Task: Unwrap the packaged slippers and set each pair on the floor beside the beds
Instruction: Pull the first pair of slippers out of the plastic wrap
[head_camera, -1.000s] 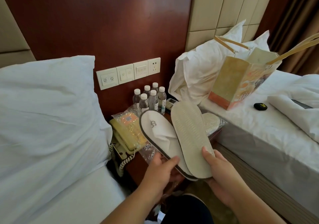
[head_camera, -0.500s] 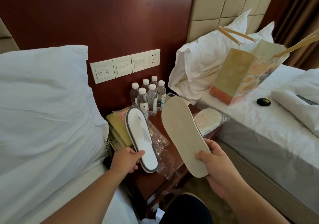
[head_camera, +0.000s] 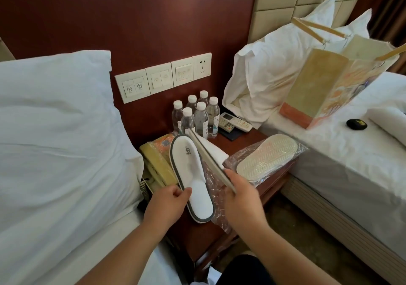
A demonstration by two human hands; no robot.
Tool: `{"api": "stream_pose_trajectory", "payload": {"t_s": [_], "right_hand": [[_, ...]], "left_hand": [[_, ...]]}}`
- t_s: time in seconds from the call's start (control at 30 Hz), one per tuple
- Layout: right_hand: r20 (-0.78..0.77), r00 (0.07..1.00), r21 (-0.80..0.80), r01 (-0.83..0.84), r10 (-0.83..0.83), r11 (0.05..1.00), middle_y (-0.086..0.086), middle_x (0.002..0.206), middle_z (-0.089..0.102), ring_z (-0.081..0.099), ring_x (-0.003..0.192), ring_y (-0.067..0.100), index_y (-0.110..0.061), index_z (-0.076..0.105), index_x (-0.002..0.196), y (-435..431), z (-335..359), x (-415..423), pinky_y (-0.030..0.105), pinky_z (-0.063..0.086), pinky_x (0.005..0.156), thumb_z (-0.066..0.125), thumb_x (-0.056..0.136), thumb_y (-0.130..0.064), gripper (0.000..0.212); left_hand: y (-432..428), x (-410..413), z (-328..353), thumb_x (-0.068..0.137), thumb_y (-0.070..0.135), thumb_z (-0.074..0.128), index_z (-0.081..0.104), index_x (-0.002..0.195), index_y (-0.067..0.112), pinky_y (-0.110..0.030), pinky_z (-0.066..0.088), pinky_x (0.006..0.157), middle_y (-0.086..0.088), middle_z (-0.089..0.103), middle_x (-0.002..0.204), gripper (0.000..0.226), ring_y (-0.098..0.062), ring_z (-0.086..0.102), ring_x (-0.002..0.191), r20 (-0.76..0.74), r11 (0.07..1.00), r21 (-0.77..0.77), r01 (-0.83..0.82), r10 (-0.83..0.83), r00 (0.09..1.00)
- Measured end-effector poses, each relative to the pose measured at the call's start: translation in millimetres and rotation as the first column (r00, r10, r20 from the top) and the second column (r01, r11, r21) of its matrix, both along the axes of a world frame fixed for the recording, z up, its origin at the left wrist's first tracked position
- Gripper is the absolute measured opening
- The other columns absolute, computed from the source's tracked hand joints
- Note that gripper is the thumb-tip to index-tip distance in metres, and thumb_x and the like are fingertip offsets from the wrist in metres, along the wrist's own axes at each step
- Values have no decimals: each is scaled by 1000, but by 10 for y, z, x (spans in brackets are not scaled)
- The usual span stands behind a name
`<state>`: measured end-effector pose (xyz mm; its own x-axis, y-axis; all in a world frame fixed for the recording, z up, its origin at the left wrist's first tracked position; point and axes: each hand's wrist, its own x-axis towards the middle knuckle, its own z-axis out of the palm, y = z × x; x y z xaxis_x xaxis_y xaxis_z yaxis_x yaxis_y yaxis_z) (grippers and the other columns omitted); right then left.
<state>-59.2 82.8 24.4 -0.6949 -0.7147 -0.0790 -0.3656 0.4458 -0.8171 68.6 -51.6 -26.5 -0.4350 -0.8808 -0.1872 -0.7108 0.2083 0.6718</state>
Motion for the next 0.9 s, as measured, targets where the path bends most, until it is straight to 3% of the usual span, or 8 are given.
{"api": "stream_pose_trajectory", "payload": {"t_s": [0.07, 0.13, 0.3, 0.5, 0.6, 0.73, 0.83, 0.9], "right_hand": [[-170, 979, 98, -100, 115, 990, -8, 148, 46, 47, 132, 14, -29, 38, 149, -170, -96, 66, 35, 45, 105, 42, 92, 1, 64], [-243, 944, 170, -185, 223, 968, -5, 159, 31, 28, 146, 15, -24, 29, 153, -315, -188, 139, 35, 31, 117, 44, 89, 5, 72], [-281, 848, 322, -359, 451, 876, 0, 162, 18, 14, 150, 23, -25, 21, 151, -478, -510, 240, 44, 22, 120, 56, 90, -12, 72], [-160, 785, 496, -460, 598, 737, 0, 167, -5, -3, 153, 24, -27, 23, 152, -440, -758, 80, 52, 11, 121, 58, 92, -28, 70], [-111, 839, 372, -462, 533, 805, -4, 167, 7, 10, 152, 20, -30, 32, 152, -366, -713, 1, 46, 15, 122, 58, 93, -34, 64], [-45, 961, 173, -260, 272, 950, -9, 156, 37, 42, 138, 13, -31, 49, 143, -237, -588, -226, 31, 36, 112, 63, 92, -31, 54], [41, 997, 123, -67, 63, 990, -6, 133, 57, 66, 90, 7, -31, 56, 134, -152, -515, -512, 29, 57, 79, 62, 90, -26, 45], [24, 999, 144, 41, -44, 989, -6, 129, 57, 61, 72, 5, -30, 55, 134, -94, -512, -705, 28, 57, 67, 62, 90, -28, 44]], "left_hand": [[-7, 28, 68, 88, 55, 59, 61, 70, 17, -31, 48, 58, -5, 67, 68, 42, -20, 63, 64, -26, 1000, -23, 12, -12, 1000], [-37, 44, 149, 88, 53, 61, 62, 71, 22, -29, 46, 57, -1, 66, 67, 36, -17, 62, 63, -70, 999, -45, -2, -1, 998], [-94, 26, 299, 90, 46, 60, 65, 82, 27, -36, 55, 68, 4, 66, 78, 21, -15, 64, 75, -178, 998, -44, -56, 47, 983], [-61, 32, 262, 91, 44, 61, 64, 84, 28, -34, 54, 68, 4, 65, 77, 18, -15, 63, 76, -200, 999, -25, -41, 35, 979], [-43, 56, 211, 91, 43, 61, 64, 83, 29, -34, 54, 68, 4, 65, 77, 16, -15, 64, 77, -200, 999, -21, -24, 19, 980], [7, 39, 176, 92, 41, 61, 64, 86, 31, -29, 55, 68, 7, 66, 82, 12, -12, 66, 80, -217, 1000, 1, 17, -16, 976], [71, -43, 149, 92, 35, 64, 65, 89, 32, -26, 55, 70, 6, 67, 85, 5, -13, 67, 81, -260, 994, 57, 93, -75, 963], [102, -115, 117, 91, 35, 65, 66, 91, 33, -29, 57, 75, 4, 68, 85, 1, -15, 67, 82, -266, 987, 73, 140, -116, 957]]}}
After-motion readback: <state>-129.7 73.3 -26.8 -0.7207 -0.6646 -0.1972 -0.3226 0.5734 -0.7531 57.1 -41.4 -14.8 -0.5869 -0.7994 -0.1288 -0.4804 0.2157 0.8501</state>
